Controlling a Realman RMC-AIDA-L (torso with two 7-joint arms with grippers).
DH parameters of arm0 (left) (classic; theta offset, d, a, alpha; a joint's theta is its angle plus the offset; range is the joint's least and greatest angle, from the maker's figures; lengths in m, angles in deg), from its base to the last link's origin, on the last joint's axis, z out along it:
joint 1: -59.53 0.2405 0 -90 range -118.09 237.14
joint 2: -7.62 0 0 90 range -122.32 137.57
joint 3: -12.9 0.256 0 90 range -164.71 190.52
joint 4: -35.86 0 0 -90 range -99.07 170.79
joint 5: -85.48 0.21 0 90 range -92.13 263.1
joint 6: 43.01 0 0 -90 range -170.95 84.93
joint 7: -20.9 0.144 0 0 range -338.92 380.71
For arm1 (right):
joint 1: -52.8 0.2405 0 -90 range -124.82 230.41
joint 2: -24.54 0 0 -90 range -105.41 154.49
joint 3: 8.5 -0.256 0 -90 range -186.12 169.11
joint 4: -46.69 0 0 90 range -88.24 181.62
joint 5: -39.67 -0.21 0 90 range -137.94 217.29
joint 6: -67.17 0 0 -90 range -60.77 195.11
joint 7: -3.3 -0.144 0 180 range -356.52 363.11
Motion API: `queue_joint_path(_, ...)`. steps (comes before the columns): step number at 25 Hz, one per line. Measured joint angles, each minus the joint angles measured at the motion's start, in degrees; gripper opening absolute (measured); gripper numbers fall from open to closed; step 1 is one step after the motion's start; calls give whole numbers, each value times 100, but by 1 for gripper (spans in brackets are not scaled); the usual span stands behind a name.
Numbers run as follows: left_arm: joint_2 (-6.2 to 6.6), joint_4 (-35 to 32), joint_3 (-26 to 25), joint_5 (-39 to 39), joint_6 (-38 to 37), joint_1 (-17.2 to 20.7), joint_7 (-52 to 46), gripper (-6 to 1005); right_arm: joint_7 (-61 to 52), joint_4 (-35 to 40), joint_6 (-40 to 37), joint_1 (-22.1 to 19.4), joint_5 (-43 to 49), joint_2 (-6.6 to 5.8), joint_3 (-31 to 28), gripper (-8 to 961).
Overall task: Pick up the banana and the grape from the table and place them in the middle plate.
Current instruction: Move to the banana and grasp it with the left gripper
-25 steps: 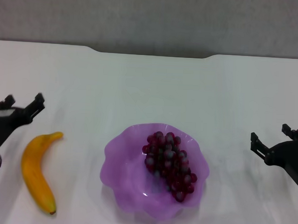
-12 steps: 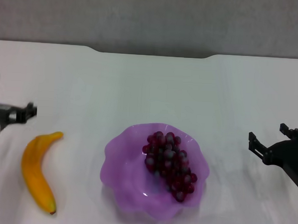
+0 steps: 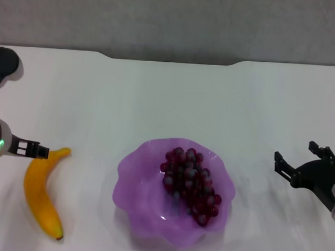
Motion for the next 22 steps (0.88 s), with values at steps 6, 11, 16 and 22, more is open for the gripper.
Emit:
queue_joint_path(6,-8,-456,-67,-341,-73,-202,7,894,-3,-43,28,2,0,5,44,903)
queue_joint_path(11,-13,-1307,-61,-528,287,-490,9,894,-4,-43,28,-2,0,9,45,903)
queue_joint_path(16,-13,-2088,-82,-709,663,-823,-2,893,-4,-43,21,-20,0,9,45,903)
queue_joint_path(22,-13,-2387,-191,-697,896,-907,-8,858,-4,-46,-12,-23,0,9,45,904)
